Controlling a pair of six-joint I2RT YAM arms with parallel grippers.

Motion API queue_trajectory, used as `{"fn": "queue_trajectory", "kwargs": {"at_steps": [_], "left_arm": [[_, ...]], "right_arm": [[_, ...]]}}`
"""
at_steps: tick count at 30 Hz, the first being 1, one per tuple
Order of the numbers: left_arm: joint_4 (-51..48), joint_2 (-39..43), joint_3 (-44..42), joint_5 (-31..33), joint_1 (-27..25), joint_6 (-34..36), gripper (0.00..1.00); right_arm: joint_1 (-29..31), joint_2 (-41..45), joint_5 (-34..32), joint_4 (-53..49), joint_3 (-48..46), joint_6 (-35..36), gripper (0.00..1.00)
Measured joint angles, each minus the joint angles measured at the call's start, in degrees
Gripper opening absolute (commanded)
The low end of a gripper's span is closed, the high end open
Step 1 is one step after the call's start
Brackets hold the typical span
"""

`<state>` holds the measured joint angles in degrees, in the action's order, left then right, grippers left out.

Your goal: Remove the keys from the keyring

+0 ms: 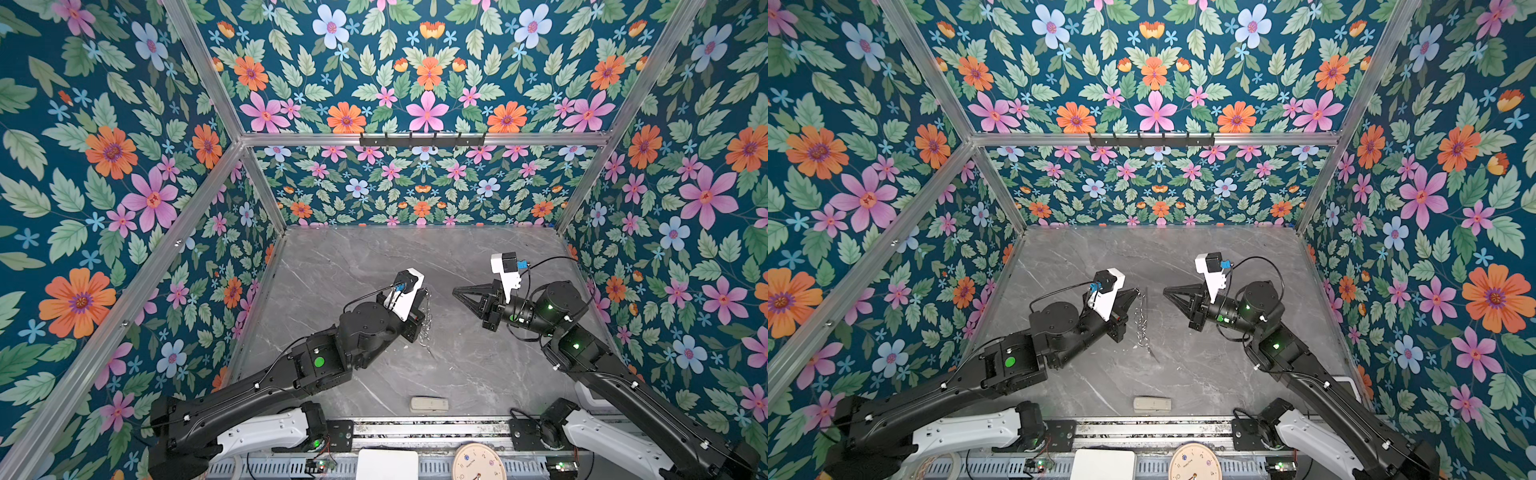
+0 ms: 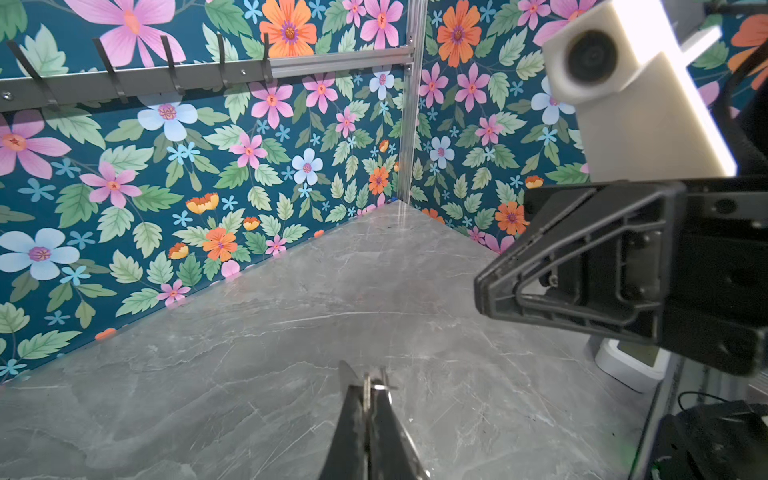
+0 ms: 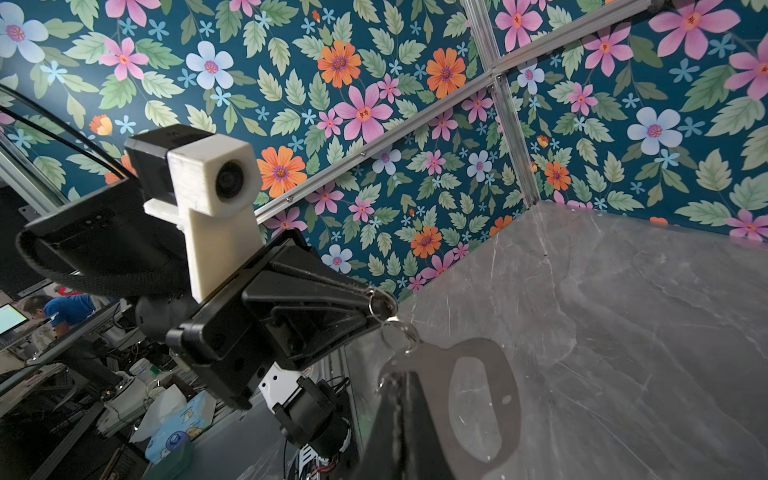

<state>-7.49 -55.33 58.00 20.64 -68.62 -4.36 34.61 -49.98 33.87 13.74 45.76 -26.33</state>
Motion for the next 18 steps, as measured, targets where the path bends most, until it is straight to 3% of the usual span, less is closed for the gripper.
{"fn": "queue_trajectory", "kwargs": {"at_steps": [6, 8, 11, 18], "left_arm": [[-0.2, -0.5, 0.5, 0.2, 0.0, 0.0, 0.00], [-0.2, -0.6, 1.1, 0.1, 0.0, 0.0, 0.00], [-0.4, -0.9, 2.3, -1.8, 0.0, 0.3, 0.00], [-4.6, -2.5, 5.8, -8.3, 0.0, 2.0, 0.00]], "right_arm": [[0.2, 0.2, -1.0, -1.6, 0.3, 1.0, 0.00], [0.3, 0.0, -0.8, -1.9, 0.3, 1.3, 0.18], [0.3, -0.8, 0.7, -2.0, 0.2, 2.2, 0.34], [0.4, -1.2, 2.6, -2.3, 0.2, 4.3, 0.43]]}}
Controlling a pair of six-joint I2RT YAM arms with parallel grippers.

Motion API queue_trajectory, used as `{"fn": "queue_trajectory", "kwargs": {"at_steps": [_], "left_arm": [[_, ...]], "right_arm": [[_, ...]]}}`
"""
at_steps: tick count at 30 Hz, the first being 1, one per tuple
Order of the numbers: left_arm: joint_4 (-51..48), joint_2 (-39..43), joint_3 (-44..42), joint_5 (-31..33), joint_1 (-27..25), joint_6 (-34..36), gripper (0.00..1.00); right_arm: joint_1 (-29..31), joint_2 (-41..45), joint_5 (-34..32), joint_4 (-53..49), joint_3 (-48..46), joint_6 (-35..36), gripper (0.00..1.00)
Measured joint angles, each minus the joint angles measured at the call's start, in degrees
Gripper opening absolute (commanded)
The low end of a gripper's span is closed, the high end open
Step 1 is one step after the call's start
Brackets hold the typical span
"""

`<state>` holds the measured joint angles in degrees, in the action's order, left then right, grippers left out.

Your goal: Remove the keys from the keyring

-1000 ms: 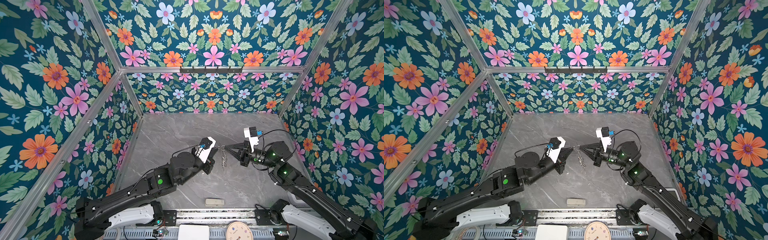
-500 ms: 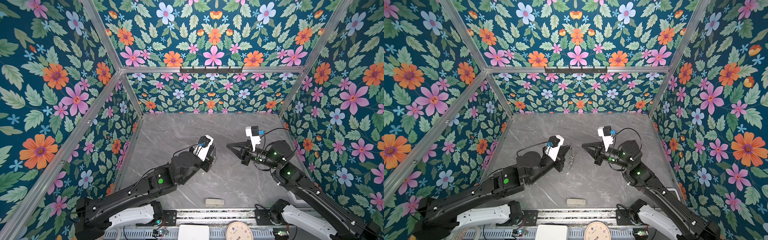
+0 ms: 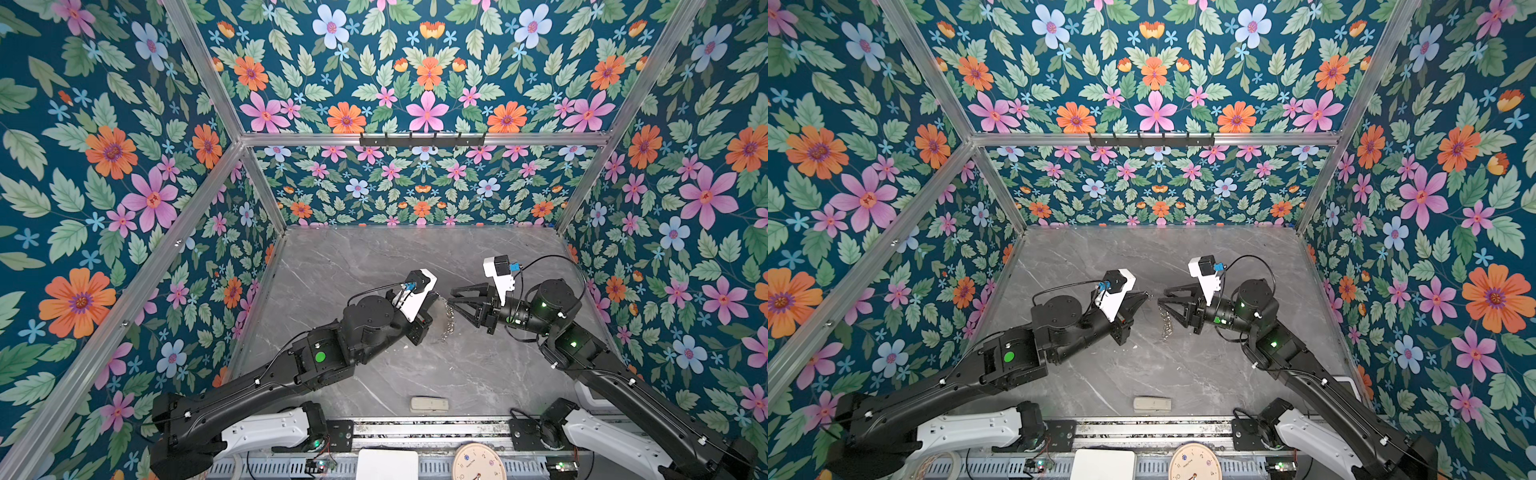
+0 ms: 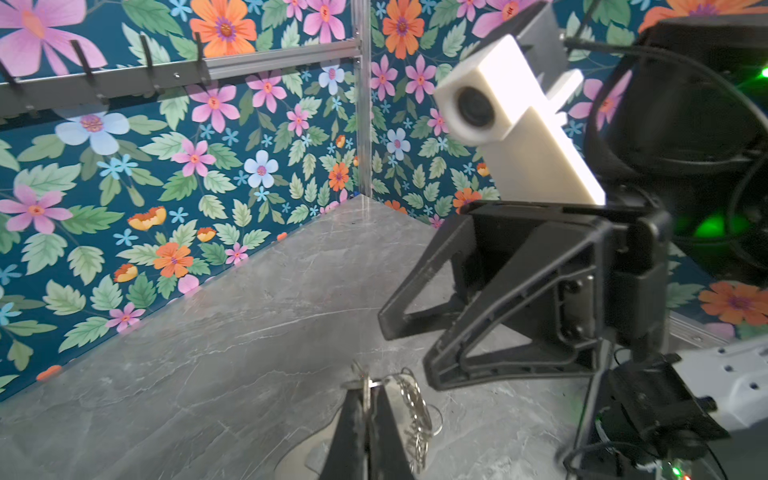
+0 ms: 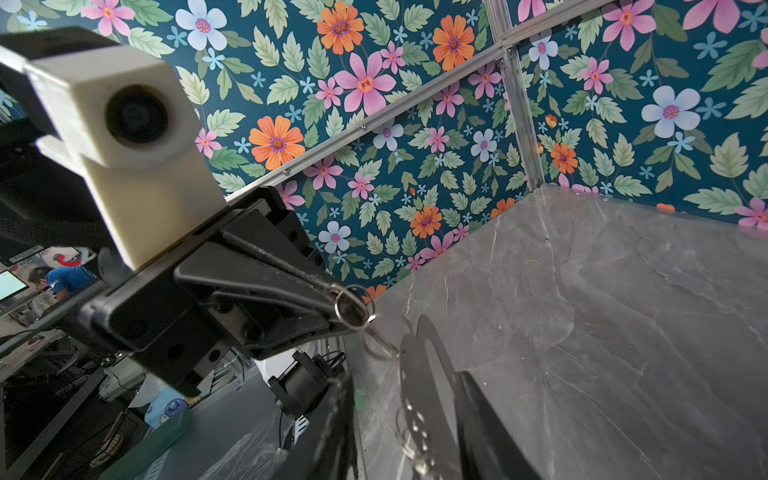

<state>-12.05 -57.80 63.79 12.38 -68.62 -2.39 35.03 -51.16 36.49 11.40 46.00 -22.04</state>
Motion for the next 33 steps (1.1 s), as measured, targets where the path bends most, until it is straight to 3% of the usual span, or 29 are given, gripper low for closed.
{"fn": "queue_trajectory", "kwargs": {"at_steps": [17, 33], "left_arm": [[-6.2, -1.2, 4.6, -11.1, 0.0, 1.5, 0.00], [-6.7, -0.3, 4.5, -10.9, 0.0, 1.4, 0.00]], "right_arm": [[0.0, 1.4, 6.1, -1.3, -0.2, 4.3, 0.46], [-0.1, 1.4, 8.7, -0.9, -0.2, 4.3, 0.04]]}}
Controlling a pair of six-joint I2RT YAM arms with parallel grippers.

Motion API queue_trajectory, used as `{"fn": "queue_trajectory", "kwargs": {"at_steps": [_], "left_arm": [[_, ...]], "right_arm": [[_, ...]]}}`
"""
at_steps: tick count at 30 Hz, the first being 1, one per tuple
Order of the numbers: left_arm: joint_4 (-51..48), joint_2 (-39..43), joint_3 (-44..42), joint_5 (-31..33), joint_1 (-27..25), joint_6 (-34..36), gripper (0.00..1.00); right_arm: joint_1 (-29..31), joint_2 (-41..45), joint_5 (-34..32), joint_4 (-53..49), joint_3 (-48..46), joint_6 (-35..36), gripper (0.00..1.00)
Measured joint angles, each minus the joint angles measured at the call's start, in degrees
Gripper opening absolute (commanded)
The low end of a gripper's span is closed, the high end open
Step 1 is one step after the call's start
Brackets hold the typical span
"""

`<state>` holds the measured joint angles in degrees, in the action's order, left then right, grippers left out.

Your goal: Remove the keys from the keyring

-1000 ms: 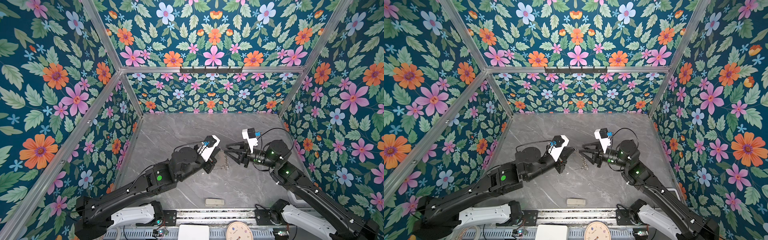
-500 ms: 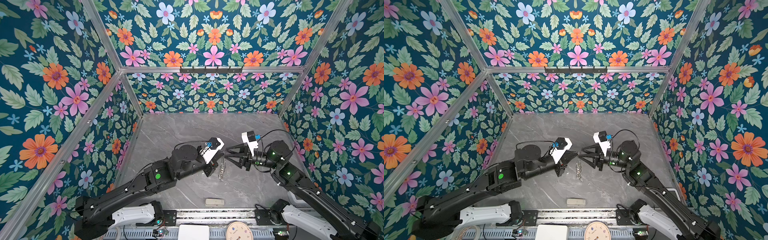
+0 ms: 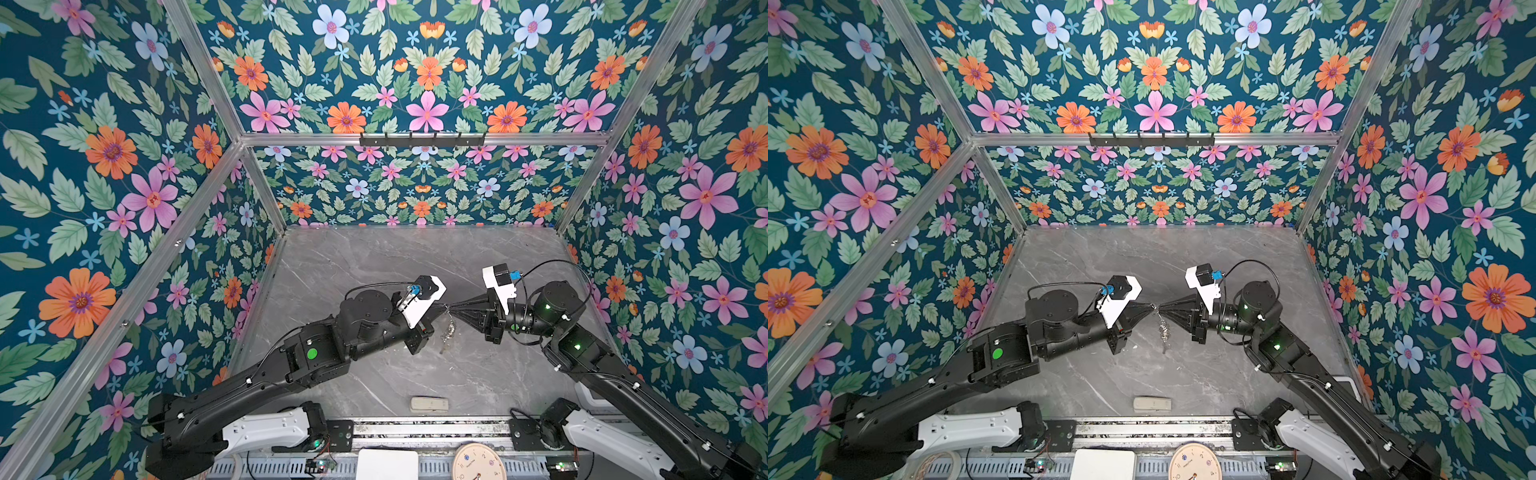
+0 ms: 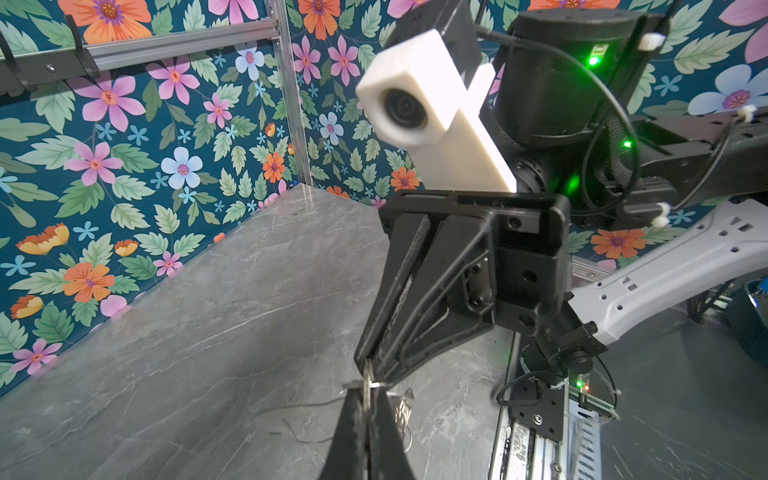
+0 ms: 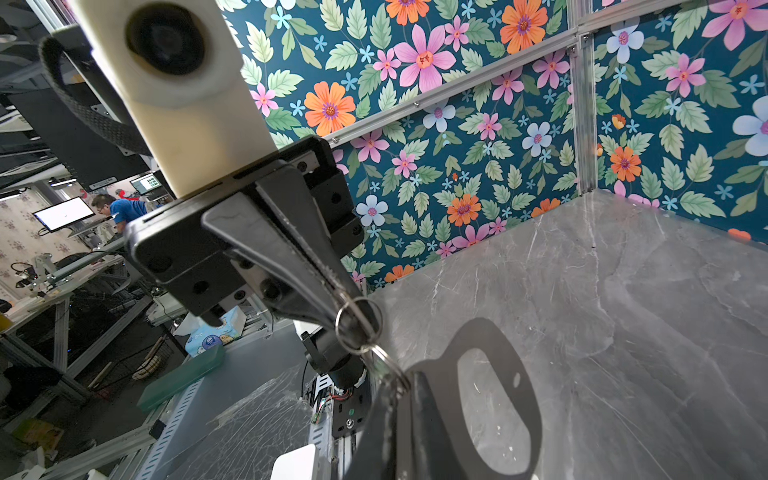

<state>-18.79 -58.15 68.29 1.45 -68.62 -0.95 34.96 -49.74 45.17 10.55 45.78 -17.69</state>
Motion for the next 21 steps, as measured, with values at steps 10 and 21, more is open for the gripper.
{"fn": "queue_trajectory", "kwargs": {"at_steps": [10, 21], "left_arm": [[0.1, 0.0, 0.0, 1.4, 0.0, 0.0, 0.00], [-1.0, -0.7, 2.1, 3.8, 0.0, 0.6, 0.00]], "right_arm": [[0.0, 0.0, -0.6, 0.0, 0.0, -1.0, 0.00], [0.1, 0.0, -2.1, 1.2, 0.4, -1.9, 0.00]]}}
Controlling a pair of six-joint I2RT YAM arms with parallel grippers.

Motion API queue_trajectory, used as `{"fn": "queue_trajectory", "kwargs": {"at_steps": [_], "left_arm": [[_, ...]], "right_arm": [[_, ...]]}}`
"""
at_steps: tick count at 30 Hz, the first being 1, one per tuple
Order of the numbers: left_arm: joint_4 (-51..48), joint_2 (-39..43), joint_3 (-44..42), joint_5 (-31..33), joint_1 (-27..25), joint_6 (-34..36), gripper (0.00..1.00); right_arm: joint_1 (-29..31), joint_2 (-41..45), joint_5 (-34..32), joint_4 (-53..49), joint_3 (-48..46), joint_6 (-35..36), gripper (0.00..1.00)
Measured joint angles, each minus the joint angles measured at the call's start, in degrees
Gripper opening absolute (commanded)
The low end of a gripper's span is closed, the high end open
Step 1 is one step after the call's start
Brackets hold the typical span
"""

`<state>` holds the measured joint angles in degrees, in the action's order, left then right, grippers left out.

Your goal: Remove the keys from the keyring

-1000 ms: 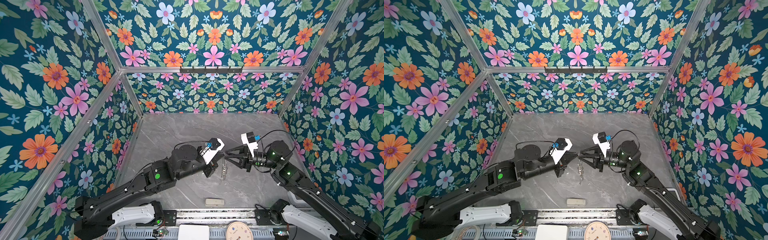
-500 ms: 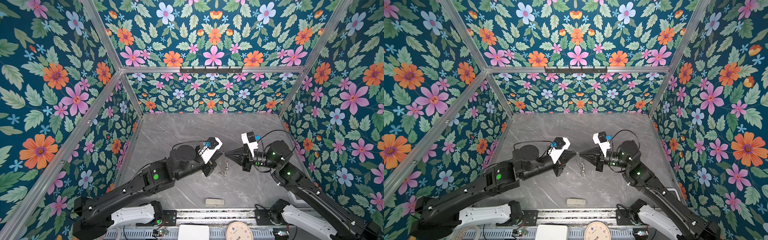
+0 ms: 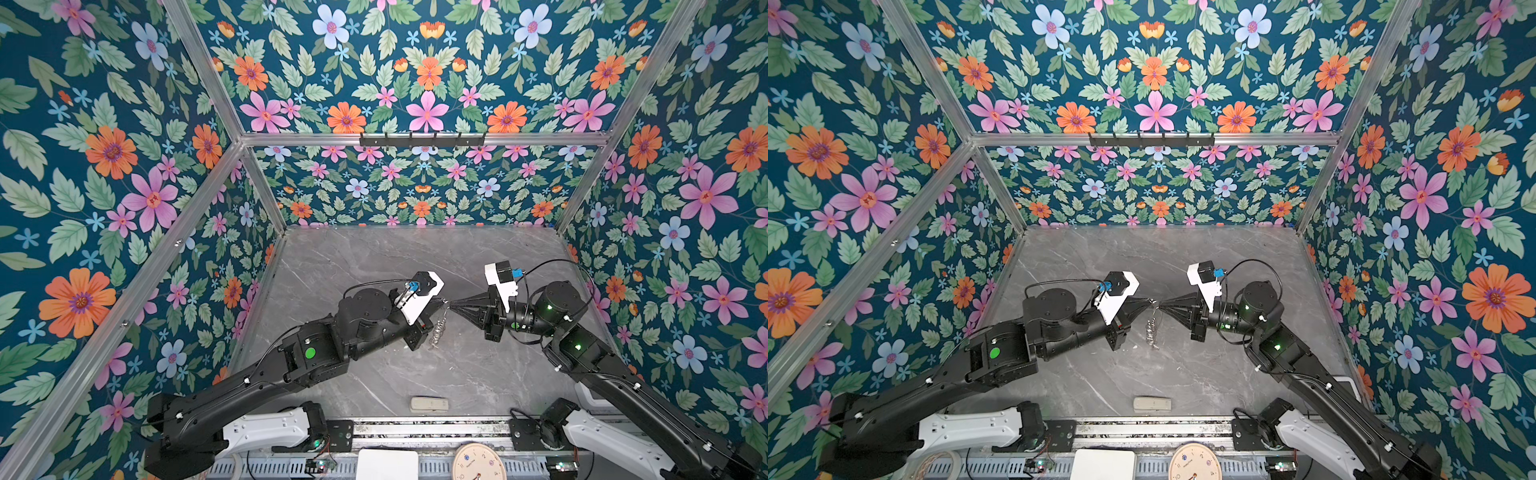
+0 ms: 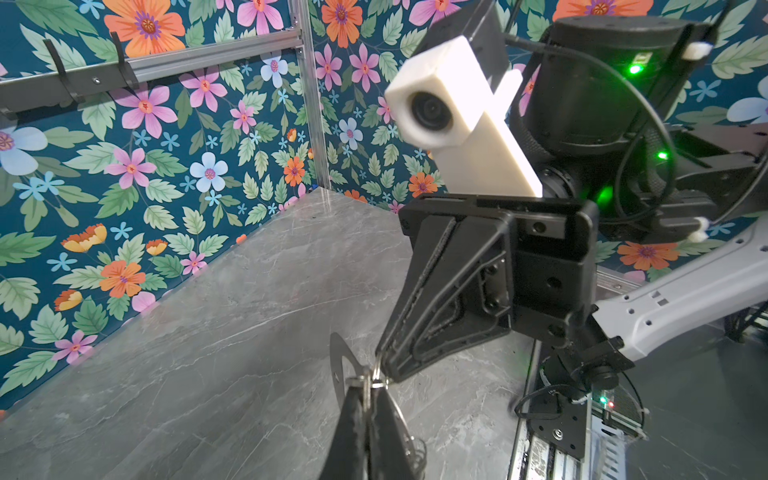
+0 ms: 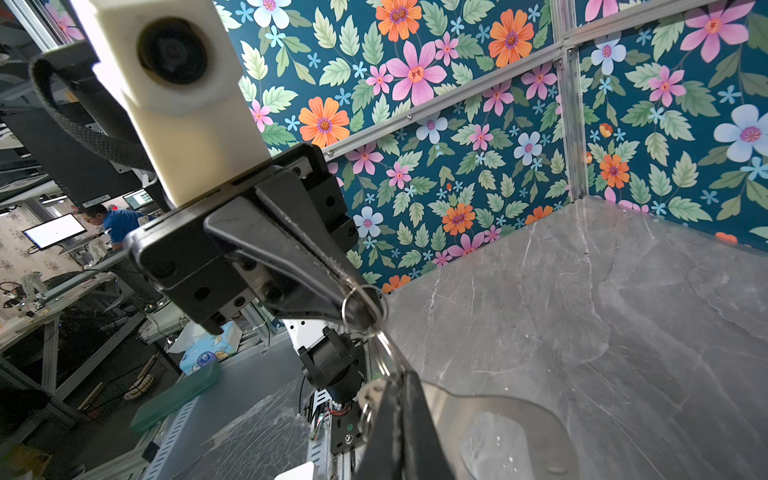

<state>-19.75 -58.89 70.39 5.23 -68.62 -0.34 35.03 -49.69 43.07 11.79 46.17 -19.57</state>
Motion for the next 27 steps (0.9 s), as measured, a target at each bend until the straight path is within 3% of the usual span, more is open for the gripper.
{"fn": "queue_trajectory", "kwargs": {"at_steps": [9, 17, 23, 27], "left_arm": [[-2.9, -2.0, 3.1, 1.8, 0.0, 0.7, 0.00], [-9.8, -8.2, 11.4, 1.5, 0.0, 2.0, 0.00], [-12.0, -10.9, 13.6, 0.7, 0.0, 2.3, 0.21], [-11.8, -11.1, 13.1, 0.6, 0.0, 2.2, 0.26]], "right_arm": [[0.0, -0.3, -1.3, -1.6, 1.0, -0.4, 0.00], [0.0, -1.1, -3.2, -1.7, 1.0, -1.3, 0.00], [0.2, -0.8, -3.1, -0.9, -1.2, -2.8, 0.00], [0.2, -0.7, -2.8, 2.3, -3.6, -5.2, 0.00]]}}
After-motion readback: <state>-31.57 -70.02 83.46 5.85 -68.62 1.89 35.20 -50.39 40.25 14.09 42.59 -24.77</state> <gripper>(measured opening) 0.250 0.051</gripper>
